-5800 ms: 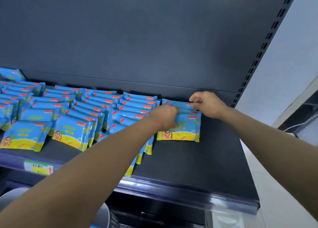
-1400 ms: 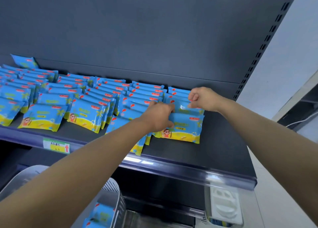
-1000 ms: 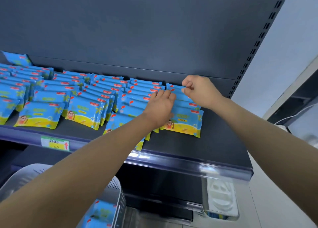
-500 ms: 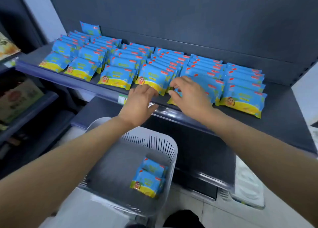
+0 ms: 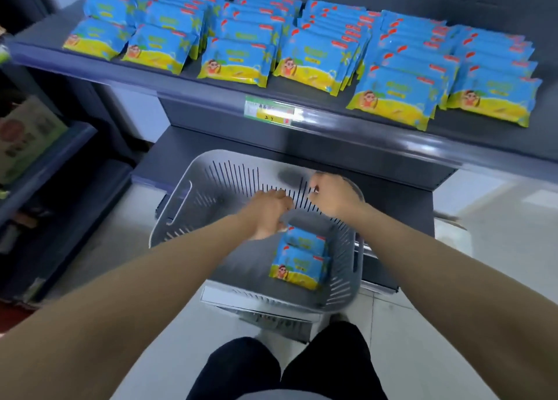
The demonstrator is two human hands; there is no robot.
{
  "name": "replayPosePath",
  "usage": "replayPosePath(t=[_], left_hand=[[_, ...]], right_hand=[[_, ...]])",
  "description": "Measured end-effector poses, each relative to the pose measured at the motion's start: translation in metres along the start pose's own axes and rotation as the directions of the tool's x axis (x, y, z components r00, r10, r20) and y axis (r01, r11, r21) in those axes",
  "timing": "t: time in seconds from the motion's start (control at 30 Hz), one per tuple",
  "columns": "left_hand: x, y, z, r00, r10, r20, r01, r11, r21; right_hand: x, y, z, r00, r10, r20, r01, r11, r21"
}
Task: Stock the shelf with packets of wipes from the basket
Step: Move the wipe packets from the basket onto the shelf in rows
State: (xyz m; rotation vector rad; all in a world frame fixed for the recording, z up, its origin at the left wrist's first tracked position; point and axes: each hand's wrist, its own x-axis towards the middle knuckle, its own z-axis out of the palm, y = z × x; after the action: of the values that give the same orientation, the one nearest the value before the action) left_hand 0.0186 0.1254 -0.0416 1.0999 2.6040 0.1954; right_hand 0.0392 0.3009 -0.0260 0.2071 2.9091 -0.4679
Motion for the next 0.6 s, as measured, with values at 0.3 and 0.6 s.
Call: replayPosePath(t=[0.3,0.6], left_hand=[[0.038,0.005,0.075,0.927,-0.001,0.375,0.0,1.0,0.004],[0.05,0.011,0.094,0.806,0.001,0.591,-0.065,0.994,0.087]], right_hand=[[0.013,0.021,0.037,0.96,0.081,0.269,-0.052,0.992,-0.112],[0.022,0.032,0.058,0.938,0.125,0.324,-0.103,0.991,-0.083]])
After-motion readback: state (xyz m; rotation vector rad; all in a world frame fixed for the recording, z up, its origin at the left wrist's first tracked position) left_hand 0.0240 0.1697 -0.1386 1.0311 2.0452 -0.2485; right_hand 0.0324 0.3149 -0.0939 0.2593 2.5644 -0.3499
